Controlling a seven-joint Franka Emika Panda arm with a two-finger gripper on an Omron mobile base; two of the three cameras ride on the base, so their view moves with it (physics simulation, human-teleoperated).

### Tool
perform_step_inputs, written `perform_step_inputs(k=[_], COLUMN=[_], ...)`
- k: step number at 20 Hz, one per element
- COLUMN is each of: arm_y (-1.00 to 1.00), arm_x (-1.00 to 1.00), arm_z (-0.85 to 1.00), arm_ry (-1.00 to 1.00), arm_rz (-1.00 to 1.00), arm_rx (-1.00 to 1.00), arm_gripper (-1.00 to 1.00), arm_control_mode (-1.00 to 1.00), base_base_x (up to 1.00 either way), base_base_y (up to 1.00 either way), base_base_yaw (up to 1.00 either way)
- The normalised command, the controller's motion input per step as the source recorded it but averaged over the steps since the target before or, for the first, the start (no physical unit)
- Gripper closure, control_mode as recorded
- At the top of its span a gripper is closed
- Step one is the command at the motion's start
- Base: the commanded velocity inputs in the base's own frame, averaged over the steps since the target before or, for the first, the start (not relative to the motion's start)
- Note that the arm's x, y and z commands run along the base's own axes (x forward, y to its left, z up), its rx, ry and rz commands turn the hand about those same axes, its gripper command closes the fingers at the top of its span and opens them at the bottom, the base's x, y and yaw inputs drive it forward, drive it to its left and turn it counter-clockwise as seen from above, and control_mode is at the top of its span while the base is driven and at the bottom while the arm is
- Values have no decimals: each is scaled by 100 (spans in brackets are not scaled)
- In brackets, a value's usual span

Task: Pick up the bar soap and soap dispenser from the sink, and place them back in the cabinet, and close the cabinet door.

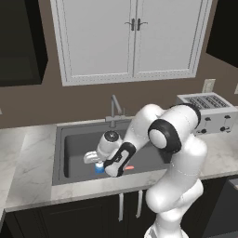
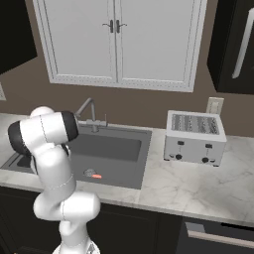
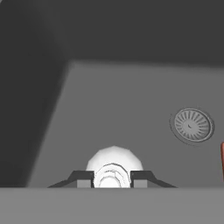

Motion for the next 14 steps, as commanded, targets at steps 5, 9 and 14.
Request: perform_step_inputs(k=[5, 9, 14], arm_y=[0, 0, 0], arm_x=[0, 0, 0], arm_z=[55, 58, 62], arm_ry=[0, 0, 0], arm_rz=[0, 0, 0], arm_rx=[0, 0, 0], arm_gripper=[100, 100, 100], arm_control_mode=[-100, -100, -100], base_base_x=[0, 0, 0], base_base_y=[0, 0, 0], base_base_yaw=[0, 0, 0])
